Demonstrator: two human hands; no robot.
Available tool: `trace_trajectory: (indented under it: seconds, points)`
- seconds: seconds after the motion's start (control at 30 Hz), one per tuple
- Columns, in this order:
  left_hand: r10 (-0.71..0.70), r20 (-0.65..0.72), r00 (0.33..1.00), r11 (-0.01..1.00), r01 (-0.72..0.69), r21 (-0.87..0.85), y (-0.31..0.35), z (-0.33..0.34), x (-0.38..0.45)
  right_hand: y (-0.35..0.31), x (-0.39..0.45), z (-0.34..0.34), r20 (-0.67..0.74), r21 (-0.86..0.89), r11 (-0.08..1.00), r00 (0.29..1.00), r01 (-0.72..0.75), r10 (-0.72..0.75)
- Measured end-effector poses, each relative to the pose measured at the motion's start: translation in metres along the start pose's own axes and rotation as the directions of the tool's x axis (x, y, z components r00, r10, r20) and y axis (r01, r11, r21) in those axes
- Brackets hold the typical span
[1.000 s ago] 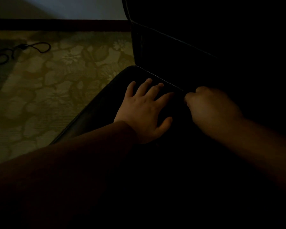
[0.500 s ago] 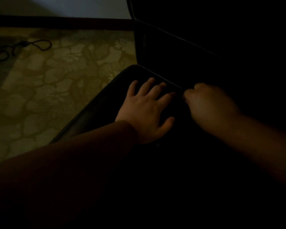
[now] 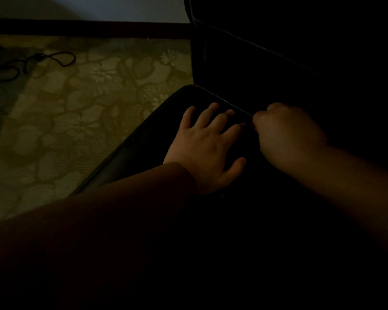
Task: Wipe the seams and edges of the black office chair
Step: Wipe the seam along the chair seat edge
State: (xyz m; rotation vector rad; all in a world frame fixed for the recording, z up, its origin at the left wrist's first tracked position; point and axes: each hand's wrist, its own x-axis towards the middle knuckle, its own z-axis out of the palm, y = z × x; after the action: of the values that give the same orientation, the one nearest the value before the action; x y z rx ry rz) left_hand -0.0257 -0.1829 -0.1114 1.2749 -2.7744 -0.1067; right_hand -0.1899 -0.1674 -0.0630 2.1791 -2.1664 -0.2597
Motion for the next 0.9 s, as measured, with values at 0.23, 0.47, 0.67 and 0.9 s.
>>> trace_trajectory:
  seconds: [0.23, 0.47, 0.67, 0.9]
  points:
    - [-0.003, -0.011, 1.000, 1.000, 0.003, -0.016, 0.001, -0.001, -0.001, -0.002, 0.011, 0.010, -0.071, 0.105, 0.994, 0.997, -0.034, 0.041]
    - [-0.042, -0.028, 0.999, 0.991, 0.038, -0.127, -0.002, -0.006, -0.001, 0.009, -0.021, 0.019, -0.142, 0.183, 0.983, 0.989, -0.016, 0.042]
    - [0.156, 0.094, 0.983, 0.988, -0.157, 0.000, -0.039, -0.018, 0.002, 0.010, -0.025, 0.013, -0.097, 0.166, 0.986, 0.994, -0.034, 0.050]
    - [0.074, 0.081, 0.994, 0.996, -0.077, 0.037, -0.049, -0.010, -0.004, 0.004, -0.021, 0.005, -0.032, 0.171, 0.985, 0.999, -0.023, 0.028]
